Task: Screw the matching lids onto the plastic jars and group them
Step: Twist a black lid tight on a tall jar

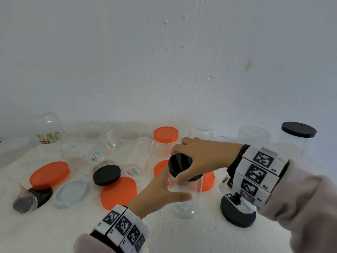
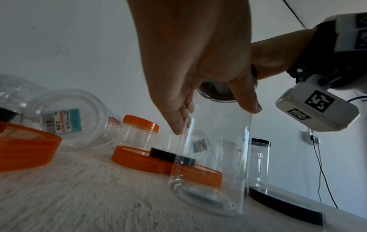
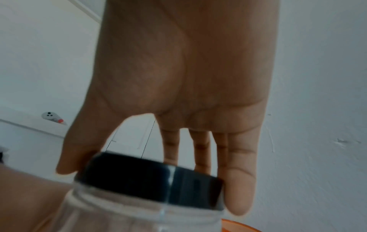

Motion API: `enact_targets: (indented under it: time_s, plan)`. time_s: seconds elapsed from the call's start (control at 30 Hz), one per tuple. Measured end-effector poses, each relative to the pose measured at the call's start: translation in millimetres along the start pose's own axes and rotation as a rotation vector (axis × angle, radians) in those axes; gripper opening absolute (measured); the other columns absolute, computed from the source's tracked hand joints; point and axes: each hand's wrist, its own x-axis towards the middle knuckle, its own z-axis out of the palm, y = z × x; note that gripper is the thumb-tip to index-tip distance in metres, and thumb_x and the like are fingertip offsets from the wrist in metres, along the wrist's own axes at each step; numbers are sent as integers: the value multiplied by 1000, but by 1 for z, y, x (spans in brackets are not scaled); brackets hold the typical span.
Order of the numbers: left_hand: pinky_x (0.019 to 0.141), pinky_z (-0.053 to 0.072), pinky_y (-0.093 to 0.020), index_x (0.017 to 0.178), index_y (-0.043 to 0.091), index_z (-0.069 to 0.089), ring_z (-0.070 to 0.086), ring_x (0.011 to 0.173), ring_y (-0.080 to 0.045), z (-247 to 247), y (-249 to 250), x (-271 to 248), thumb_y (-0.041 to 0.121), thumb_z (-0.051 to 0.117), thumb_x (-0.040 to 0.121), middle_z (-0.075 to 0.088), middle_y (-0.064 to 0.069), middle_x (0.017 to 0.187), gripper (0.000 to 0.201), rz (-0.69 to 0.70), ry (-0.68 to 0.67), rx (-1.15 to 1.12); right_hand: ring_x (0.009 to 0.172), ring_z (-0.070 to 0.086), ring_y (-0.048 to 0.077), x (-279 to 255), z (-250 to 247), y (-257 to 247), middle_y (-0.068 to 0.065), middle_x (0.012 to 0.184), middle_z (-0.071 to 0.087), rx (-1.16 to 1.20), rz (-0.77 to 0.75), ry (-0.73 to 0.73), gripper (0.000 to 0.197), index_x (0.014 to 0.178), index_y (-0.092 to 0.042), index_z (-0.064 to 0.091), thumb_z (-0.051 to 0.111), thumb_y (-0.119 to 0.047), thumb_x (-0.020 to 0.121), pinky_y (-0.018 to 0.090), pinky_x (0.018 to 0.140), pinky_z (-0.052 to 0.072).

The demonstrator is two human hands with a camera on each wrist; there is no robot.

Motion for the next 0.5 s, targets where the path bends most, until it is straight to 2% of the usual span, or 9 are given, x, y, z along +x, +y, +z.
enact_targets:
  time_s: [0.07,0.1,0.2,0.27,0.33,0.43,0.5]
  plan:
    - [105,36,-22,136,48,26,39,126,9,1,0,0,34,81,74,42,28,136,84,0,-6,-3,103,35,13,2,1,-2,-11,111,34,-20,9,-3,79,137,-37,34,61,-73,73,29,81,38]
    - [104,36,-20,135,49,26,40,125,10,1,0,0,34,81,74,43,29,135,84,1,-4,-3,105,35,13,1,0,-3,-10,113,34,-18,8,-24,80,139,-37,32,61,-72,74,31,84,40]
    - [88,37,-2,123,56,29,40,114,23,1,0,-1,34,81,74,46,39,124,75,4,18,14,112,32,11,-2,-5,-1,-11,120,34,13,-20,-110,81,145,-41,25,66,-59,78,35,95,41]
    - [83,35,2,121,58,29,39,110,27,2,1,-1,34,81,73,45,45,118,74,8,23,15,114,34,12,-5,-7,1,-10,121,36,21,-33,-107,80,146,-42,25,67,-54,80,36,98,41]
    - [86,37,-1,122,58,28,39,110,27,2,1,-1,35,81,73,45,44,119,76,11,25,6,116,34,12,-7,-5,3,-10,122,38,42,-34,-76,78,146,-42,26,66,-56,80,36,97,41]
    - [99,38,-15,129,54,29,41,117,18,2,-1,-1,35,81,73,46,33,129,79,17,25,-19,115,31,12,-10,3,6,-7,122,38,80,-37,-32,74,144,-43,28,63,-60,80,34,96,40]
    - [96,37,-12,129,55,29,41,119,17,2,-1,-1,35,81,73,47,35,129,79,25,20,-23,113,30,12,-11,9,7,-7,120,38,100,-44,10,71,142,-44,29,61,-61,81,34,95,40]
